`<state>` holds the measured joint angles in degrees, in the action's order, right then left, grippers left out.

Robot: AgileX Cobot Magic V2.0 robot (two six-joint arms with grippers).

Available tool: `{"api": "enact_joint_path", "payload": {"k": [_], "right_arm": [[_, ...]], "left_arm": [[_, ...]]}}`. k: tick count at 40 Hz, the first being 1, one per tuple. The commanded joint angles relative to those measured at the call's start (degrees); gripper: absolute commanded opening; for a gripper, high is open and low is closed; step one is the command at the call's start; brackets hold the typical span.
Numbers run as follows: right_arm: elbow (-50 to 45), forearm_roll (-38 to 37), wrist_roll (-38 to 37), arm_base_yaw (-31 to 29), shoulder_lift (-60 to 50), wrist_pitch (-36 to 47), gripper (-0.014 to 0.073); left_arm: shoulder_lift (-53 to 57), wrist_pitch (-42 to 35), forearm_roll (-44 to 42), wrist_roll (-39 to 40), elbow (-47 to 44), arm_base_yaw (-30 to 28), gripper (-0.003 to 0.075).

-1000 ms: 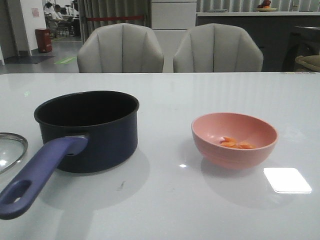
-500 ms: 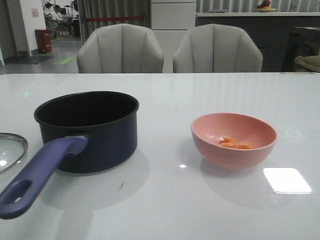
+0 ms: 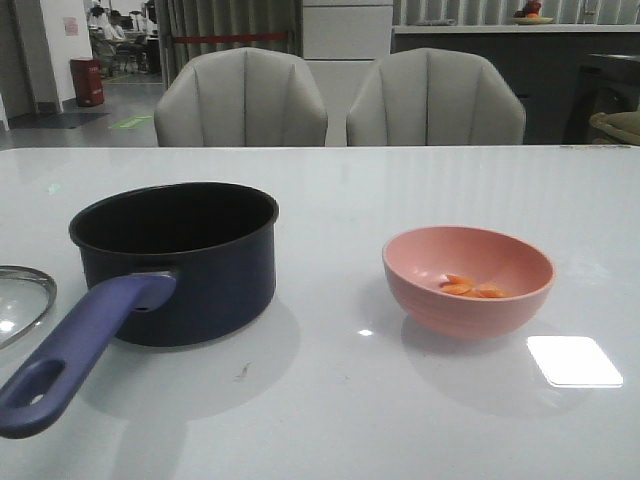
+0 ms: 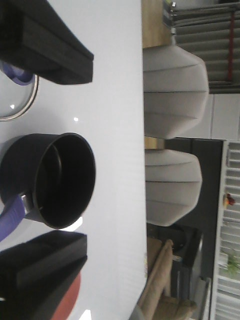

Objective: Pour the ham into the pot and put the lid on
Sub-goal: 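Set the lid down beside the saucepan and release it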

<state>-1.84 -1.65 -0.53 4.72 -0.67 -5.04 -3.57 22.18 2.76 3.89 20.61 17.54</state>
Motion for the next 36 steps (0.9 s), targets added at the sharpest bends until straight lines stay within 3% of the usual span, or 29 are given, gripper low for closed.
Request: {"api": "enact_joint_path", "payload": {"k": [1, 12, 25, 36], "right_arm": [[0.56, -0.36, 0.17, 0.01, -1.05, 6.03, 0.0149], [2.43, 1.65, -0.41, 0.10, -0.99, 17.70, 0.0149], [21.82, 2.68, -1.10, 0.10, 14.32, -12.84, 0.0149], [22.10, 4.70, -1.37, 0.10, 21.20, -13.75, 0.0154]], "left_arm": [[1.22, -8.63, -0.05, -0.24, -0.44, 1.39, 0.0625], [1.25, -10.30, -0.05, -0.24, -1.57, 2.49, 0.0625], [1.25, -9.39, 0.20, -0.24, -1.57, 2.49, 0.0625], [1.25, -9.50, 0.20, -0.24, -1.57, 2.49, 0.0625]]}}
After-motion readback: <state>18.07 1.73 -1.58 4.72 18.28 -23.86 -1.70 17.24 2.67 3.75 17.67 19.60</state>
